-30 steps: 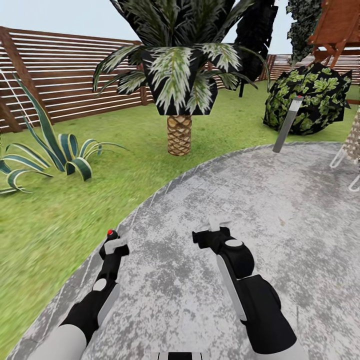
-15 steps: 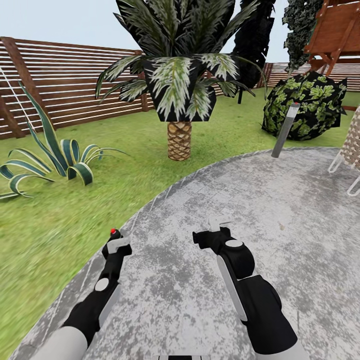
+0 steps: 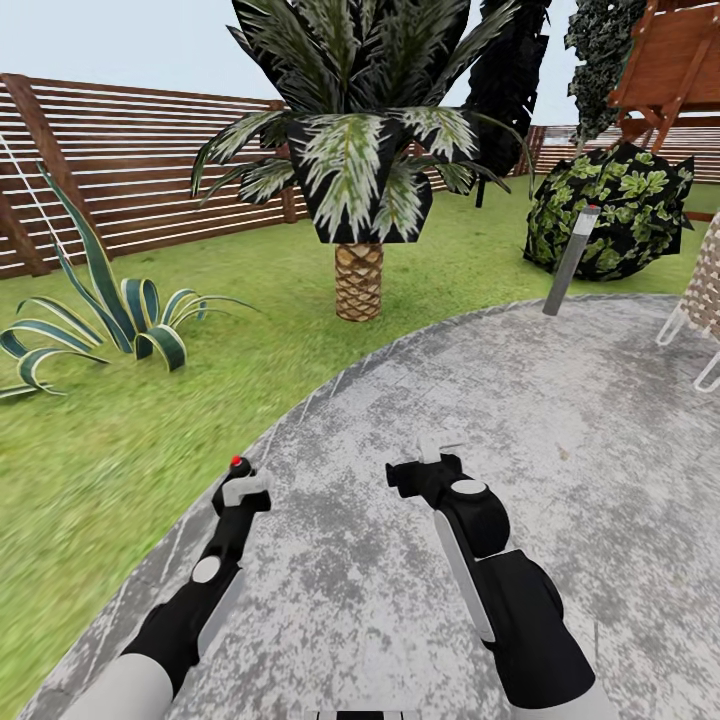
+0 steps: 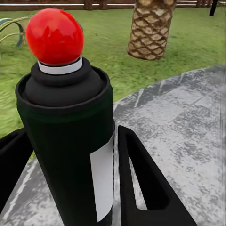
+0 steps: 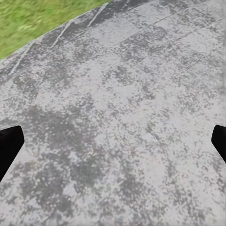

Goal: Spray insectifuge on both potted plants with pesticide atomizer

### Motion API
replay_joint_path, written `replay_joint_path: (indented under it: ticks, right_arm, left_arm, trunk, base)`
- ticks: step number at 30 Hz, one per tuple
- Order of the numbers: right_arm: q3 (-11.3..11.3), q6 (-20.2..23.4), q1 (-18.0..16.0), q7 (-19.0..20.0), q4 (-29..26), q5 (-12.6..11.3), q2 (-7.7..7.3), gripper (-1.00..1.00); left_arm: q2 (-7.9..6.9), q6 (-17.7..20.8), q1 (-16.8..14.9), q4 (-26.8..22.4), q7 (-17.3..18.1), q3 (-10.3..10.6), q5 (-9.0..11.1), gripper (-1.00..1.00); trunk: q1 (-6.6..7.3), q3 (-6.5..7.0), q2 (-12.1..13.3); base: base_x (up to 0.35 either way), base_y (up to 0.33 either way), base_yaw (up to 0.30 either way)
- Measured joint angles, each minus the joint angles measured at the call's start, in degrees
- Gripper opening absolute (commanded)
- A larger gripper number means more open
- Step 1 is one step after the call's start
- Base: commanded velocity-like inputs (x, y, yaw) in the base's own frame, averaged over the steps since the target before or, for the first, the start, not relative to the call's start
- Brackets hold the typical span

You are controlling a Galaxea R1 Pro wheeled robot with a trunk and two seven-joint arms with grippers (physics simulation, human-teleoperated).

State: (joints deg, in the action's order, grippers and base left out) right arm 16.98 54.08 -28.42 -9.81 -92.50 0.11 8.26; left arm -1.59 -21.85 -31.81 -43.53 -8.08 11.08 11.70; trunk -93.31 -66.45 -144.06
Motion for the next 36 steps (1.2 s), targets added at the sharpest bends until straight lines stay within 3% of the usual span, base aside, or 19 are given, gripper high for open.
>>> replay_joint_path:
  ticks: [4,6,7,10,12,16,20,27,30,31,33,36]
  right_arm:
    - [-0.3,0.0,0.0,-0.2,0.0,0.0,-0.04,1.00]
    - [-0.5,0.1,0.0,-0.4,0.0,0.0,-0.50,1.00]
    - [-0.7,0.1,0.1,-0.4,0.0,0.0,-0.76,1.00]
    - [-2.5,0.3,0.1,0.0,0.0,0.1,-3.25,1.00]
    - [-4.0,0.5,0.1,1.2,0.0,0.0,-4.84,1.00]
    - [-6.2,0.4,0.2,6.3,0.0,0.0,-6.65,1.00]
    - [-8.4,0.4,0.0,8.9,0.0,0.0,-8.08,1.00]
    - [-10.0,0.3,-0.5,10.0,0.0,-0.1,-8.76,1.00]
    - [-9.9,0.3,-0.6,10.1,0.0,-0.2,-8.60,1.00]
    - [-9.8,0.3,-0.7,10.1,0.0,-0.2,-8.45,1.00]
    - [-9.8,0.4,-0.9,10.1,0.0,-0.2,-8.29,1.00]
    - [-9.9,0.5,-1.4,10.1,0.0,-0.1,-8.57,1.00]
  left_arm:
    - [-0.20,0.1,0.1,-2.8,3.9,0.4,-0.3,-1.00]
    - [-0.33,0.0,0.1,-4.3,10.5,0.8,-0.7,-1.00]
    - [-0.34,-0.1,0.1,-4.4,12.0,0.8,-0.7,-1.00]
    - [-0.37,-0.3,0.1,-4.7,17.2,0.8,-0.8,-1.00]
    - [-1.02,-0.3,0.1,-4.5,18.8,0.8,-0.8,-1.00]
    - [-3.08,-0.2,0.5,-4.7,19.9,0.8,-0.7,-1.00]
    - [-3.66,-0.1,1.4,-5.2,20.1,0.9,-0.7,-1.00]
    - [-3.86,0.0,2.1,-5.5,20.3,3.0,-0.5,-1.00]
    - [-2.90,0.1,2.3,-7.5,20.4,3.9,-0.1,-1.00]
    - [-2.22,0.7,2.6,-9.1,20.4,4.7,0.0,-1.00]
    - [-1.52,5.7,3.9,-12.0,20.4,6.4,-0.2,-1.00]
    - [-1.54,12.2,5.0,-13.9,20.4,7.2,-0.5,-1.00]
  trunk:
    - [0.00,0.00,0.0]
    - [0.00,0.00,0.0]
    - [0.00,0.00,0.0]
    - [0.00,-0.01,0.0]
    - [0.00,-0.05,0.0]
    - [0.00,-0.13,0.0]
    - [0.00,-0.18,0.0]
    - [0.00,-0.19,0.0]
    - [0.00,-0.19,0.0]
    - [0.00,-0.19,0.0]
    - [0.00,-0.19,0.0]
    - [0.00,-0.19,0.0]
  base:
    - [0.000,0.000,0.000]
    - [0.000,0.000,-0.032]
    - [0.000,0.000,-0.079]
    - [0.000,0.000,-0.183]
    - [0.000,0.000,-0.238]
    - [0.000,0.000,-0.257]
    - [0.000,0.000,-0.266]
    - [0.000,0.000,-0.273]
    - [0.000,0.000,-0.274]
    - [0.000,0.000,-0.274]
    - [0.000,0.000,-0.274]
    - [0.000,0.000,-0.274]
